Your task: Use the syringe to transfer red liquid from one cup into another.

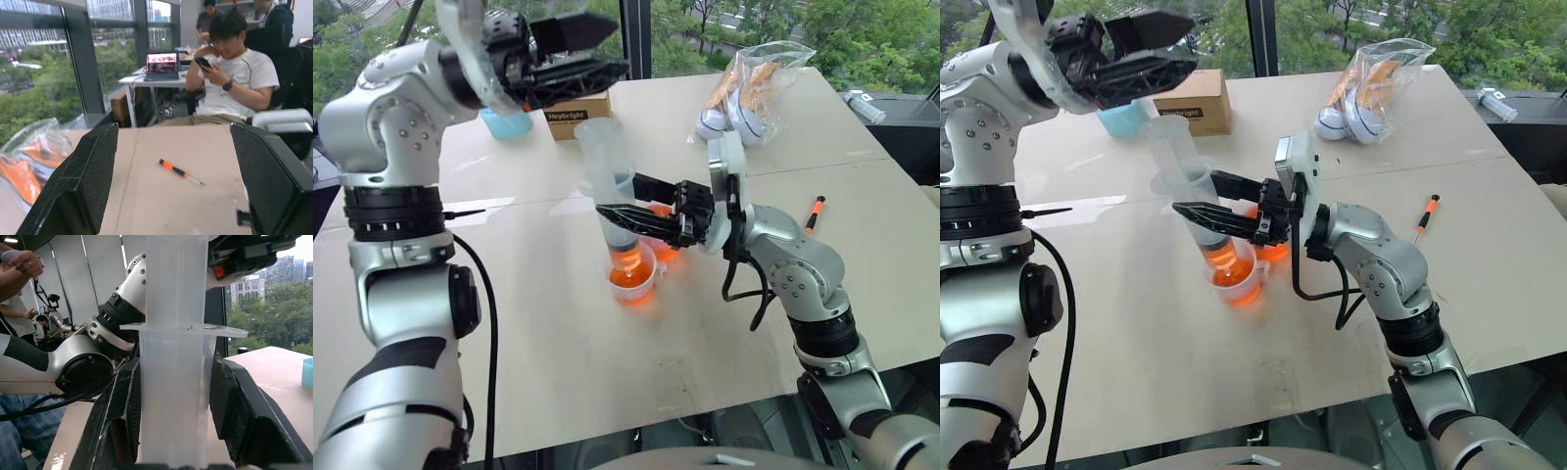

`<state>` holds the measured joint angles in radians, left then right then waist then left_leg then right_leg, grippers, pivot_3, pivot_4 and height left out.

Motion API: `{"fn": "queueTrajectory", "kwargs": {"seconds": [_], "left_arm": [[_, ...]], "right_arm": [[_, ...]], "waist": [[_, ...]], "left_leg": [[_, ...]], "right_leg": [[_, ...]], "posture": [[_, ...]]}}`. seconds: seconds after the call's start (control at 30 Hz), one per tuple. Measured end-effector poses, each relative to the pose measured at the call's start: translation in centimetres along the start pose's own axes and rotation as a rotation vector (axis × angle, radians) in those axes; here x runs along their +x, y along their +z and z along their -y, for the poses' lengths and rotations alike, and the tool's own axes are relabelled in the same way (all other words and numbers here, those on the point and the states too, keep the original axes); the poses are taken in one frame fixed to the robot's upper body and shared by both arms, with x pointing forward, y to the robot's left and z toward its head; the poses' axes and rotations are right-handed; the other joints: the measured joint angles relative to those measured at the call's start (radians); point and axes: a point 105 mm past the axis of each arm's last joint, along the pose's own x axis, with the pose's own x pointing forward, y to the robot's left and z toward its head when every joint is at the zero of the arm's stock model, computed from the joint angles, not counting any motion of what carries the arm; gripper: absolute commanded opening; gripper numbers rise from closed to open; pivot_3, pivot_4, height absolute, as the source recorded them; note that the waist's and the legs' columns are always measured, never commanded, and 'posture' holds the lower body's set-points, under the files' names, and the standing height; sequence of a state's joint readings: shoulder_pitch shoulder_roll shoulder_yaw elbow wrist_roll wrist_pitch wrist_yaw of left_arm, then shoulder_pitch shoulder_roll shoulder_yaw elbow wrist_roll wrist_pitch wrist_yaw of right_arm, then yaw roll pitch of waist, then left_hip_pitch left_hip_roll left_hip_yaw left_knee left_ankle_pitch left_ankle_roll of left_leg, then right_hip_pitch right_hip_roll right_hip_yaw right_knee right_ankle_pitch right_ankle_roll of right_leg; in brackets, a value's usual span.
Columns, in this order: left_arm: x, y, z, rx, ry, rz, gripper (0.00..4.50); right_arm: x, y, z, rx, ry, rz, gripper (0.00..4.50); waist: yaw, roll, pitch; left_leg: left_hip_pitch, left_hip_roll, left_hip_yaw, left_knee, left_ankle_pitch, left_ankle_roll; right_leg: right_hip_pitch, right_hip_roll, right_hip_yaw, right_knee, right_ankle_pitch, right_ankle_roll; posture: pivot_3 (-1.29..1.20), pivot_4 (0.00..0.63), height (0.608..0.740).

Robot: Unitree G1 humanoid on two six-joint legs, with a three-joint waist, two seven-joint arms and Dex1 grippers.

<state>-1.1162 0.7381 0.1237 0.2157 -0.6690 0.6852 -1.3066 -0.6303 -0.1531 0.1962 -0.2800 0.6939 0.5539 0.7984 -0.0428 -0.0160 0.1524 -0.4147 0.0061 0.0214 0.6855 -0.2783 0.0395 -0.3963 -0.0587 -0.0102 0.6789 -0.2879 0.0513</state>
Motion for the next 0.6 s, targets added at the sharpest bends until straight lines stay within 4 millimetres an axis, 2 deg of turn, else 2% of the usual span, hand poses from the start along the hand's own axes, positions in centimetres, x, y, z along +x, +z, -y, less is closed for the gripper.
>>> {"fn": "queueTrajectory", "kwargs": {"seconds": [0.03,0.13,0.3,0.33,0.6], "left_arm": [[0.0,-0.2,0.3,0.001,-0.011,-0.015,3.69],[-0.1,-0.4,0.7,0.004,-0.028,-0.030,2.85],[-0.1,-0.3,0.9,0.004,-0.034,-0.037,0.66],[-0.1,-0.4,1.0,0.002,-0.037,-0.038,0.01],[-0.4,-1.3,2.5,-0.011,-0.093,-0.072,0.01]], "right_arm": [[0.0,-0.2,0.1,-0.001,-0.001,-0.004,1.57],[-0.1,-0.5,0.3,-0.001,-0.005,-0.010,1.57],[-0.4,-1.0,0.7,0.013,-0.017,-0.016,1.57],[-0.5,-1.2,0.8,0.015,-0.020,-0.019,1.57],[-0.8,-1.6,1.4,0.006,-0.038,-0.032,1.57]], "waist": [[0.001,0.000,0.000],[0.003,0.000,0.000],[0.002,0.000,0.000],[0.002,0.000,0.000],[0.001,0.000,0.000]], "left_leg": [[0.000,0.000,0.000,0.000,0.000,0.000],[0.000,0.000,0.000,0.000,0.000,0.000],[0.000,0.000,0.000,0.000,0.000,0.000],[0.000,0.000,0.000,0.000,0.000,0.000],[0.000,0.000,0.000,0.000,0.000,0.000]], "right_leg": [[0.000,0.000,0.000,0.000,0.000,0.000],[0.000,0.000,0.000,0.000,0.000,0.000],[0.000,0.000,0.000,0.000,0.000,0.000],[0.000,0.000,0.000,0.000,0.000,0.000],[0.000,0.000,0.000,0.000,0.000,0.000]], "posture": [[0.00,0.150,0.740],[0.00,0.150,0.740],[0.00,0.150,0.740],[0.00,0.150,0.740],[0.00,0.150,0.740]]}}
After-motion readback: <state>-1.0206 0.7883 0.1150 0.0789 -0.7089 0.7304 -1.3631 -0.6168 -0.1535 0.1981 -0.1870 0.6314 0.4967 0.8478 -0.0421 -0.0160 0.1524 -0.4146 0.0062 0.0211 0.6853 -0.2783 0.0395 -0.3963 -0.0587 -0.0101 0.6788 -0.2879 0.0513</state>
